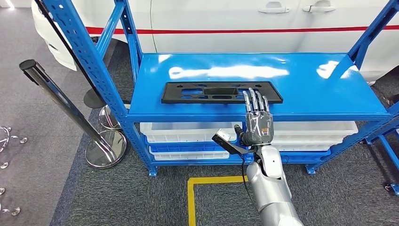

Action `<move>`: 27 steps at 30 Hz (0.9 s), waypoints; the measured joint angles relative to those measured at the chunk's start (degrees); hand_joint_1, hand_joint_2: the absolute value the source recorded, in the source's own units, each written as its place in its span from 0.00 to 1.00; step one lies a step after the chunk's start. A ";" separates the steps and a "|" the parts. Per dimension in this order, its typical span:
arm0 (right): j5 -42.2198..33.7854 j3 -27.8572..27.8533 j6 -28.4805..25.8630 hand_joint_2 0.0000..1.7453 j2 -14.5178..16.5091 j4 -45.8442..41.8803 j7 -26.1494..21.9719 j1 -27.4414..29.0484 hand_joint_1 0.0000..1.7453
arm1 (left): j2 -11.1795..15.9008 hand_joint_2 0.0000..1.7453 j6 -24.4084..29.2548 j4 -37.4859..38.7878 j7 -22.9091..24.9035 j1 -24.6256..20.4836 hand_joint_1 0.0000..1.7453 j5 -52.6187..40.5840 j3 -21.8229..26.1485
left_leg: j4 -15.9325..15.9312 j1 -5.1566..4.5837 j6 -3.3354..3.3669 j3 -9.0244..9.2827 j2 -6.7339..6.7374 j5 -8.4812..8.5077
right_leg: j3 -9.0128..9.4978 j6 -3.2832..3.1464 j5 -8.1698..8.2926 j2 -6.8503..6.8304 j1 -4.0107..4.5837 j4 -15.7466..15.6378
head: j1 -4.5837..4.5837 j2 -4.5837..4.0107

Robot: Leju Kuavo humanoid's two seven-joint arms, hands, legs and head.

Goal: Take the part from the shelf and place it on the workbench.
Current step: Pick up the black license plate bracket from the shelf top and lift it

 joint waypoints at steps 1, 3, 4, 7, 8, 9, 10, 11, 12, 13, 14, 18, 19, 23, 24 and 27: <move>0.06 -0.01 0.00 1.00 -0.03 0.03 0.00 0.14 0.00 | 0.01 0.00 0.00 0.00 -0.03 -0.02 0.00 0.00 0.01 | 0.05 -0.04 0.11 0.11 -0.01 -0.17 | -2.01 0.10 -0.82 0.00 -0.04 3.19 | 0.00 0.00; 0.18 -0.01 0.00 1.00 -0.09 0.07 0.00 0.37 0.00 | 0.03 0.00 0.01 0.00 -0.09 0.04 0.00 0.00 0.05 | 0.22 -0.06 0.12 0.53 -0.03 -0.64 | -3.56 0.21 0.70 -0.03 -0.13 4.29 | 0.00 0.00; 0.22 -0.01 0.00 1.00 -0.10 0.08 0.00 0.40 0.00 | 0.04 0.00 0.02 0.00 -0.11 0.09 0.00 0.00 0.08 | 0.37 -0.05 0.02 0.85 -0.04 -0.96 | -2.68 0.20 2.93 -0.06 -0.16 1.67 | 0.00 0.00; 0.29 -0.01 0.01 1.00 -0.10 0.13 0.00 0.39 0.00 | 0.05 0.00 0.02 0.00 -0.21 0.09 0.00 0.00 0.21 | 1.09 -0.22 -0.69 1.29 -0.13 -2.08 | 1.46 -0.20 7.52 -0.13 -0.05 -8.08 | 0.01 0.00; 0.37 -0.01 0.01 1.00 -0.10 0.17 0.01 0.42 0.00 | 0.05 0.00 0.02 0.00 -0.26 0.04 0.00 0.00 0.26 | 1.22 -0.29 -0.99 1.24 -0.15 -2.31 | 1.97 -0.40 7.52 -0.10 0.05 -9.27 | 0.01 0.00; 0.49 -0.01 0.01 1.00 -0.10 0.23 0.02 0.47 0.00 | 0.06 0.00 0.02 0.00 -0.29 -0.01 0.00 0.00 0.30 | 1.24 -0.35 -1.30 1.23 -0.16 -2.43 | 2.12 -0.65 7.21 -0.01 0.18 -9.49 | 0.00 0.00; 0.65 -0.01 0.01 1.00 -0.10 0.27 0.04 0.52 0.00 | 0.07 0.00 0.03 0.00 -0.31 -0.02 0.00 0.00 0.33 | 1.12 -0.30 -1.58 1.35 -0.14 -2.55 | 2.17 -0.97 7.14 0.07 0.16 -9.59 | -0.02 0.00; 0.83 0.00 0.00 1.00 -0.09 0.31 0.08 0.56 0.00 | 0.09 0.00 0.05 0.00 -0.33 -0.02 0.00 0.00 0.35 | 1.31 -0.23 -1.88 1.43 -0.09 -2.82 | 2.39 -1.30 7.09 0.12 0.13 -9.82 | -0.01 0.00; 0.98 0.02 0.00 1.00 -0.07 0.33 0.11 0.57 0.00 | 0.10 0.00 0.07 0.00 -0.34 -0.03 0.00 0.00 0.37 | 2.14 -0.16 -2.16 1.20 -0.06 -3.43 | 2.69 -1.66 7.01 0.14 0.06 -10.05 | -0.02 0.00; 1.10 0.04 0.00 1.00 -0.02 0.34 0.15 0.57 0.00 | 0.12 0.00 0.09 0.00 -0.34 -0.03 0.00 0.00 0.38 | 4.04 -0.09 -2.42 0.38 -0.05 -4.49 | 3.02 -1.98 6.93 0.08 -0.05 -10.25 | -0.02 0.00; 1.16 0.06 0.00 1.00 0.02 0.37 0.17 0.59 0.00 | 0.14 0.00 0.11 0.00 -0.34 -0.03 0.00 0.00 0.40 | 7.16 0.01 -2.63 -1.18 -0.04 -5.93 | 3.30 -2.26 6.80 0.01 -0.05 -10.35 | -0.02 0.00; 1.18 0.08 0.01 1.00 0.07 0.61 0.17 0.77 0.00 | 0.12 0.00 0.10 0.01 -0.34 0.17 0.00 0.00 0.43 | 17.42 0.18 -3.03 -7.93 -0.05 -7.85 | 3.96 -2.64 6.12 -0.03 0.13 -10.34 | -0.02 0.00; 1.18 0.09 0.01 1.00 0.07 0.64 0.18 0.82 0.00 | 0.11 0.00 0.10 0.02 -0.34 0.21 0.00 0.00 0.43 | 15.45 0.19 -2.93 -7.48 -0.05 -5.82 | 4.29 -2.60 5.89 0.05 0.14 -10.34 | -0.02 0.00; 1.19 0.31 0.02 1.00 0.09 0.69 0.36 0.81 0.00 | 0.17 0.00 0.11 0.01 -0.34 0.08 0.00 -0.05 0.51 | 2.60 -0.25 -1.81 -2.02 -0.09 0.63 | 5.45 -1.92 4.92 0.20 0.25 -10.34 | -0.01 0.00; 1.20 0.35 0.02 1.00 0.08 0.72 0.38 0.81 0.00 | 0.19 0.00 0.11 0.01 -0.34 0.02 0.00 -0.07 0.57 | 1.92 -0.45 -1.58 -1.71 -0.11 0.32 | 5.41 -1.64 4.85 0.20 0.25 -10.39 | -0.01 0.00; 1.24 0.45 0.00 1.00 0.08 0.69 0.39 0.81 0.00 | 0.19 0.00 0.11 0.01 -0.34 0.03 0.00 -0.07 0.73 | 0.76 -0.33 -0.90 -1.10 -0.10 0.29 | 5.42 -0.73 4.27 0.13 0.12 -10.22 | 0.00 0.00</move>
